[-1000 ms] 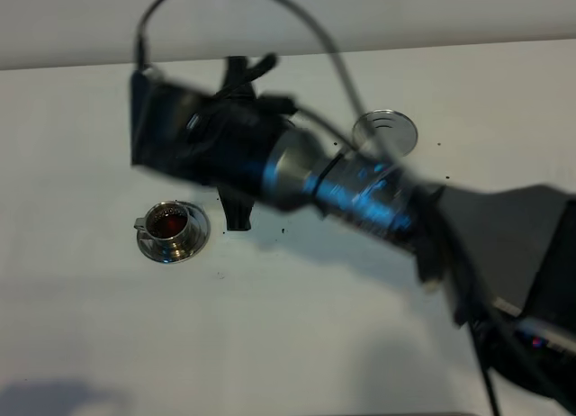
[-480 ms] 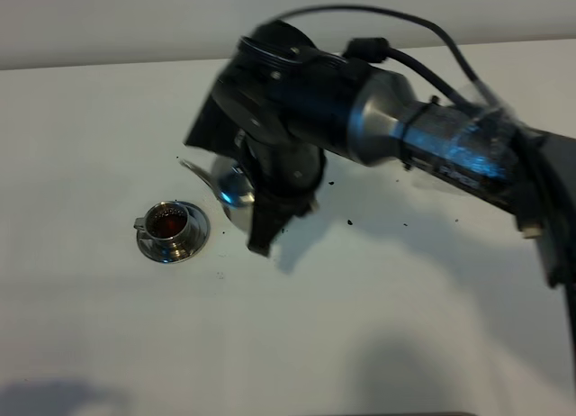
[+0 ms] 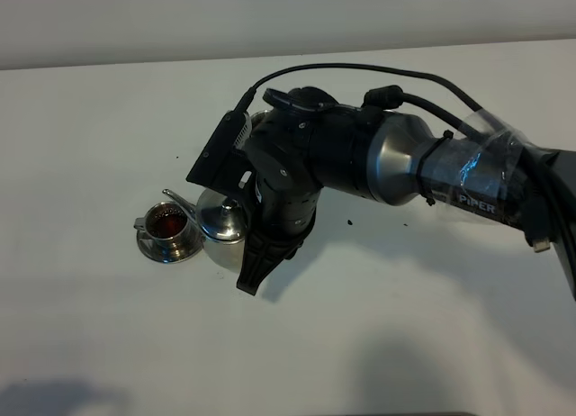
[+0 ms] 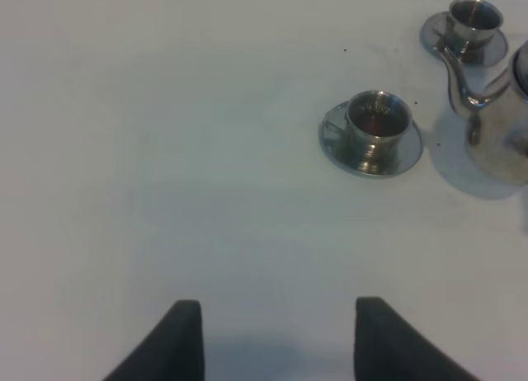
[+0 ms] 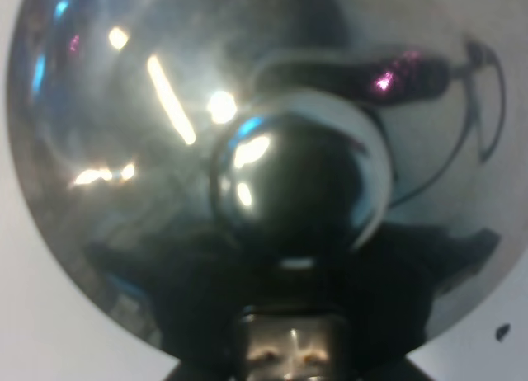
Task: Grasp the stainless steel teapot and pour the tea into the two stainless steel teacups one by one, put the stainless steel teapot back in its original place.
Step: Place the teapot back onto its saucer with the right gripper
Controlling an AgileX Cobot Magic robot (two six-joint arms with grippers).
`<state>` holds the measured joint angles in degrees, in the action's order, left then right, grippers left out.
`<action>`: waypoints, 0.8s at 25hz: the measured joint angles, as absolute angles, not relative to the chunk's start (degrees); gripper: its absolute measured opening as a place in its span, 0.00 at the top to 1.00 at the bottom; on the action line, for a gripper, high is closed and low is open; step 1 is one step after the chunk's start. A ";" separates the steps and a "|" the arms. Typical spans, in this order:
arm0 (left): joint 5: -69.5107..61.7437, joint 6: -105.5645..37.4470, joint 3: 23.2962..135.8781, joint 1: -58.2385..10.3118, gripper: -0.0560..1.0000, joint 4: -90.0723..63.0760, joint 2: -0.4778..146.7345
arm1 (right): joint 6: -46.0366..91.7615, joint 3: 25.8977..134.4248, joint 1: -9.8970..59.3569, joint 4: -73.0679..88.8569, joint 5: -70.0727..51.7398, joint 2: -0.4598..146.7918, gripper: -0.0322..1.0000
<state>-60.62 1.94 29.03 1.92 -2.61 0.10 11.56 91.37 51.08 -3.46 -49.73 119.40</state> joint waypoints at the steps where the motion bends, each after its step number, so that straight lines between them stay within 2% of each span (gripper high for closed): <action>1: -60.62 1.94 29.03 1.92 0.52 -2.61 0.10 | 11.58 91.21 50.96 -3.46 -49.73 119.40 0.80; 5: -60.62 1.88 29.03 1.92 0.52 -2.61 0.10 | 12.04 91.71 47.60 -3.02 -51.46 118.64 0.80; 14: -60.62 1.88 29.03 1.92 0.52 -2.61 0.10 | 12.45 92.53 28.85 -3.00 -48.10 117.22 0.80; 20: -60.62 1.88 29.03 1.92 0.52 -2.61 0.10 | 12.40 97.55 21.78 -1.05 -48.56 118.30 0.80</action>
